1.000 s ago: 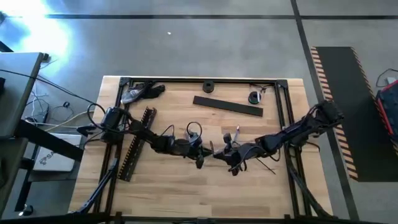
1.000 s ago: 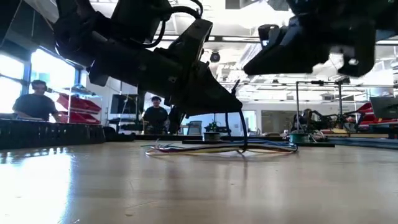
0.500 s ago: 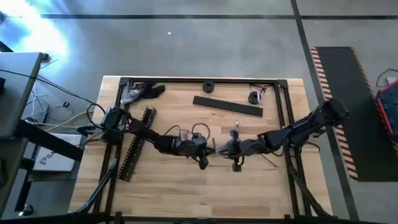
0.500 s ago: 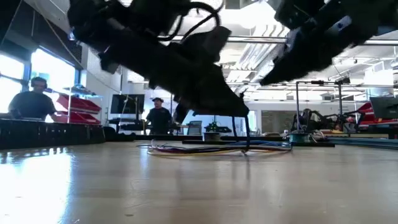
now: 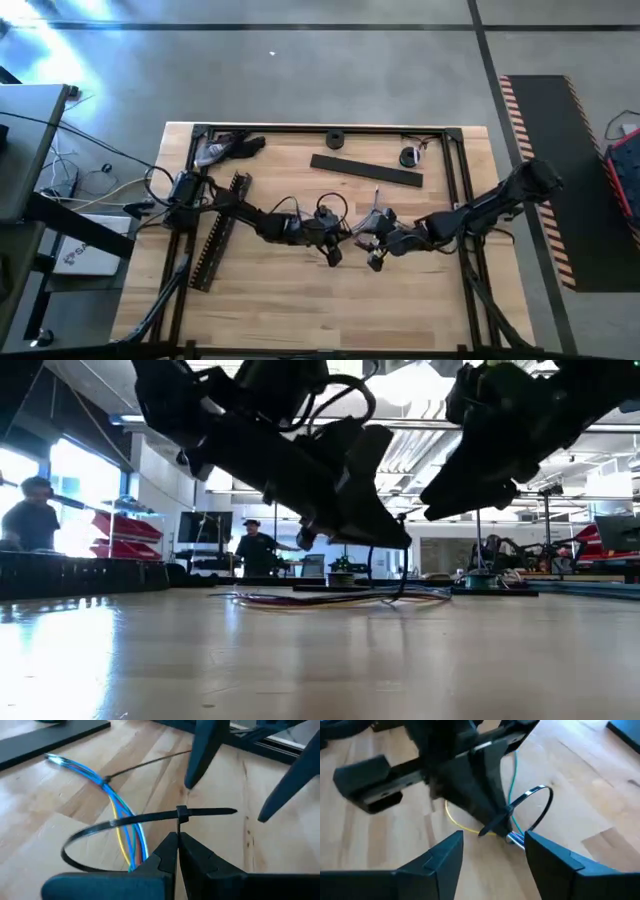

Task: Ziptie cables
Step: Insert the cable zip tie into the cable wires

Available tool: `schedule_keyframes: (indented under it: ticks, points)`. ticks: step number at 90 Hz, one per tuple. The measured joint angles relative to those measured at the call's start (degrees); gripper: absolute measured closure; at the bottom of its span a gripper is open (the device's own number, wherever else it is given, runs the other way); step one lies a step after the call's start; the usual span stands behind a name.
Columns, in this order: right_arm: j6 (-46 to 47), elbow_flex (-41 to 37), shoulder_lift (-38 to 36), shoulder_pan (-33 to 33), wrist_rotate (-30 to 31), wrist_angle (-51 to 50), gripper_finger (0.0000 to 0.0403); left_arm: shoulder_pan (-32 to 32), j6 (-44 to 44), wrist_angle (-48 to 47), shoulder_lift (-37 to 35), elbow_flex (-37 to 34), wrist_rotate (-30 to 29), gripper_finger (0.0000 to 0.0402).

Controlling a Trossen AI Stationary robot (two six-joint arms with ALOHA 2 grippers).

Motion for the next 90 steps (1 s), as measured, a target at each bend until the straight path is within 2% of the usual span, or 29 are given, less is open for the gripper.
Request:
schedule_keyframes:
  ticks: [24,63,77,90]
  points:
    - [-1.1,0.0,3.3,-1.7,-1.3,0.5,0.0227,0.0,0.6,1.7,0.4,0.0,-0.2,0.0402]
    - [-1.2,0.0,3.8,-1.6,2.4,4.3,0.0258,0.0,0.7,1.4,0.4,0.0,-0.4,0.0402]
    - [-1.1,0.0,3.8,-1.6,3.2,4.3,0.0294,0.0,0.7,1.4,0.4,0.0,-0.4,0.0402]
    - [-1.1,0.0,3.8,-1.6,3.2,4.3,0.0357,0.0,0.7,1.4,0.4,0.0,-0.4,0.0402]
